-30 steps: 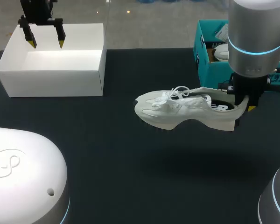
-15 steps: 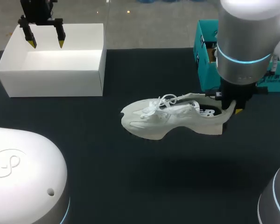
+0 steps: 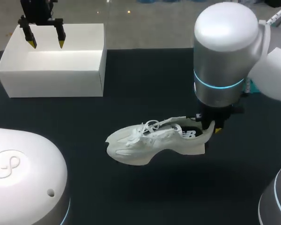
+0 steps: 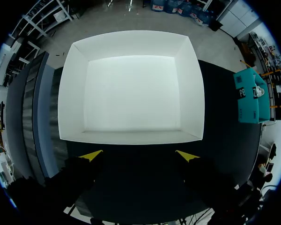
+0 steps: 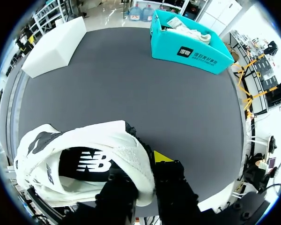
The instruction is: Take the shoe out of the shoebox, open the shoe tongue, remove and reinsert the insole, then place the shoe into the shoebox
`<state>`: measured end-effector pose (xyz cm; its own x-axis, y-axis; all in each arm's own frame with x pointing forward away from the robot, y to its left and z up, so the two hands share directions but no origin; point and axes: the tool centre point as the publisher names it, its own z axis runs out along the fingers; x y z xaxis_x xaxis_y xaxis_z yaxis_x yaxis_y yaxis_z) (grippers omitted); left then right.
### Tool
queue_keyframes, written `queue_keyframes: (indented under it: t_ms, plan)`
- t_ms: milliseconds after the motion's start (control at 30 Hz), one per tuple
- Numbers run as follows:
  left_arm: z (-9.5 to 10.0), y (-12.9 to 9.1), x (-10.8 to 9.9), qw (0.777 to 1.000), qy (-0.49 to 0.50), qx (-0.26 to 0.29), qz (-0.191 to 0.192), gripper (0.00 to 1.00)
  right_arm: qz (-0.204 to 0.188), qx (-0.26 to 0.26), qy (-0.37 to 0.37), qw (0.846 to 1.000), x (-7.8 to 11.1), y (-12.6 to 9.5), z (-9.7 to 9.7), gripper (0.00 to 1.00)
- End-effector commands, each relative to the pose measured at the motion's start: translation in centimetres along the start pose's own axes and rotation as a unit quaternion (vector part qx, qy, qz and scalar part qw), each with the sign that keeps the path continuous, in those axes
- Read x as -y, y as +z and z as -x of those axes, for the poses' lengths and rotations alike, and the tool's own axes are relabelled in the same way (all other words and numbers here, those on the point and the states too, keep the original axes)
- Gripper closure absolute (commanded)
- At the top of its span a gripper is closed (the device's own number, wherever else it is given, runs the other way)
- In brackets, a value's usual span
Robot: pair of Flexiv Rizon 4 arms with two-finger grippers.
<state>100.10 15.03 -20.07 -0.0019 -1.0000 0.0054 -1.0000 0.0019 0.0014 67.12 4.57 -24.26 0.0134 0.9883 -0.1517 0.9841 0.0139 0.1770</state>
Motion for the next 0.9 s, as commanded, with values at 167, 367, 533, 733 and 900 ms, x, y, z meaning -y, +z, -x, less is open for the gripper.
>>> queue_keyframes:
  t_ms: [167,367,533,733,900]
  plan:
    - [0.0,0.0,0.0,1.0,0.0,0.001,0.0,0.0,-0.002,0.03,0.003,1.0,0.4,6.8,-2.6,1.0]
    - [0.0,0.0,0.0,1.0,0.0,0.001,0.0,0.0,-0.01,0.048,0.0,0.999,1.0,10.1,-3.0,1.0]
    - [0.0,0.0,0.0,1.0,0.0,0.001,0.0,0.0,-0.012,0.063,-0.015,0.998,1.6,11.7,-3.7,1.0]
    - [0.0,0.0,0.0,1.0,0.0,0.001,0.0,0.0,-0.022,0.073,-0.031,0.997,2.2,13.8,-4.6,1.0]
    - [0.0,0.0,0.0,1.0,0.0,0.001,0.0,0.0,-0.027,0.082,-0.026,0.996,2.2,14.6,-4.6,1.0]
